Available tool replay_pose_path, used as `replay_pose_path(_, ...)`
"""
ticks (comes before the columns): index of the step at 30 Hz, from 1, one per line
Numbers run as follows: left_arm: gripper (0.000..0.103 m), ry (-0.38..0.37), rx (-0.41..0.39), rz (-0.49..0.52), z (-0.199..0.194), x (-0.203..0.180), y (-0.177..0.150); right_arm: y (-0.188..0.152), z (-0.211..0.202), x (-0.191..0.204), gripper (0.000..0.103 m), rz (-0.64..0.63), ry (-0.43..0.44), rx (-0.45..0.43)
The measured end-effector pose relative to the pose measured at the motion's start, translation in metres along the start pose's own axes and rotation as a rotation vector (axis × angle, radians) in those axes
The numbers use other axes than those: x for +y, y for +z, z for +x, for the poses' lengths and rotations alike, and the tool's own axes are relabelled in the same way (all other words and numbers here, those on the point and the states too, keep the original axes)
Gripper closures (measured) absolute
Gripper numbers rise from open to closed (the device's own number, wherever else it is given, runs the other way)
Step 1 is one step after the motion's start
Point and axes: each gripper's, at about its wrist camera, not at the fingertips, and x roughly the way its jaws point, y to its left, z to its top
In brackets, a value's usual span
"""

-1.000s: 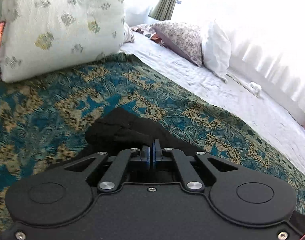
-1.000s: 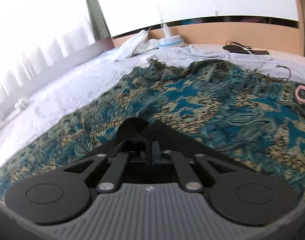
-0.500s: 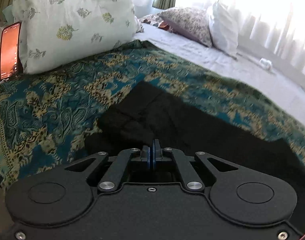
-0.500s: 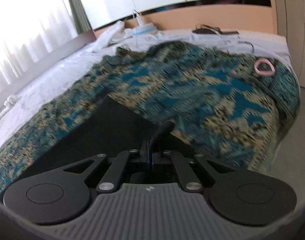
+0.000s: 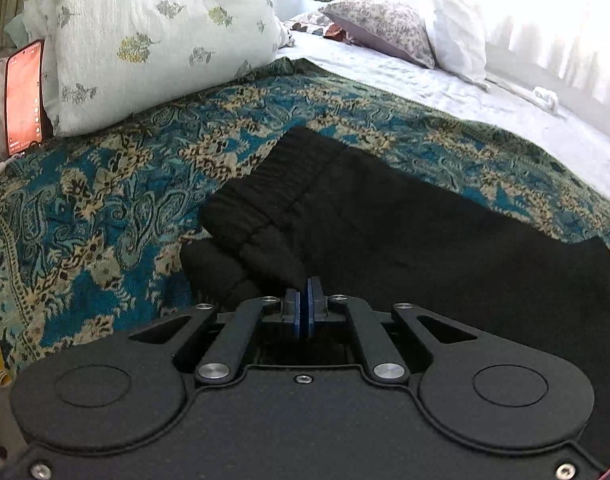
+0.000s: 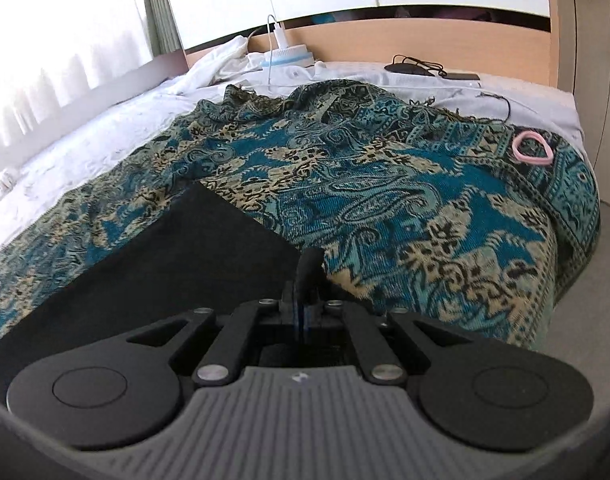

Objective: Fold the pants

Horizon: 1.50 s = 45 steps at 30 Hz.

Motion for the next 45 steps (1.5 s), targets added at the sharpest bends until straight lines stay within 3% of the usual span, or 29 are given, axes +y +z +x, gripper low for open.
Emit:
replay_pose_path(4, 0.097, -0.006, -0.009, 0.009, -0.002, 0.002, -0.006, -0.002, 0.002, 0.008, 0.097, -0.064, -0.028, -0.026)
replay_pose_path(9, 0.098, -0.031, -0.017, -0.003, -0.011, 0.011, 0.0, 0.009, -0.003, 0.004, 0.096, -0.052, -0.013, -0.049)
replay_pose_path(12, 0.097, -0.023, -0.003, 0.026, -0.005, 0.012, -0.005, 0.008, 0.006, 0.006, 0.095, -0.078, -0.041, -0.026)
replay_pose_path(14, 0.097, -0.018, -0.003, 0.041, -0.002, 0.01, -0.011, 0.0, 0.012, 0.013, 0.087, -0.16, -0.083, -0.043)
replay_pose_path(15, 0.097, -0.014, -0.01, 0.053, -0.001, 0.008, -0.014, -0.002, 0.011, 0.017, 0.076, -0.199, -0.106, -0.057)
replay_pose_path(18, 0.096, -0.015, -0.018, 0.065, -0.002, 0.007, -0.015, -0.003, 0.004, 0.025, 0.055, -0.277, -0.131, -0.064)
replay_pose_path(19, 0.095, -0.02, -0.017, 0.057, -0.002, 0.009, -0.015, -0.002, 0.001, 0.026, 0.042, -0.289, -0.129, -0.064)
replay_pose_path(22, 0.093, -0.049, -0.019, 0.031, -0.004, 0.016, -0.013, -0.001, -0.012, 0.024, 0.036, -0.304, -0.085, -0.059)
replay_pose_path(23, 0.091, -0.06, -0.021, 0.032, -0.005, 0.017, -0.013, -0.002, -0.018, 0.024, 0.033, -0.31, -0.08, -0.063)
replay_pose_path(24, 0.081, -0.073, -0.025, 0.032, -0.007, 0.018, -0.013, -0.002, -0.023, 0.024, 0.032, -0.317, -0.072, -0.068)
replay_pose_path(25, 0.064, -0.094, -0.032, 0.03, -0.011, 0.019, -0.013, -0.002, -0.029, 0.025, 0.03, -0.326, -0.062, -0.074)
replay_pose_path(27, 0.041, -0.126, -0.048, 0.02, -0.02, 0.019, -0.014, -0.003, -0.042, 0.029, 0.027, -0.342, -0.039, -0.09)
replay_pose_path(31, 0.011, -0.129, -0.118, 0.063, -0.042, 0.01, -0.011, -0.007, -0.073, 0.048, 0.019, -0.386, 0.036, -0.138)
replay_pose_path(36, 0.006, -0.136, -0.193, 0.129, -0.071, 0.002, -0.009, -0.025, -0.11, 0.088, 0.014, -0.447, 0.192, -0.183)
replay_pose_path(45, 0.004, -0.311, -0.209, 0.251, -0.103, -0.037, -0.032, -0.108, -0.154, 0.195, 0.013, -0.616, 0.509, -0.189)
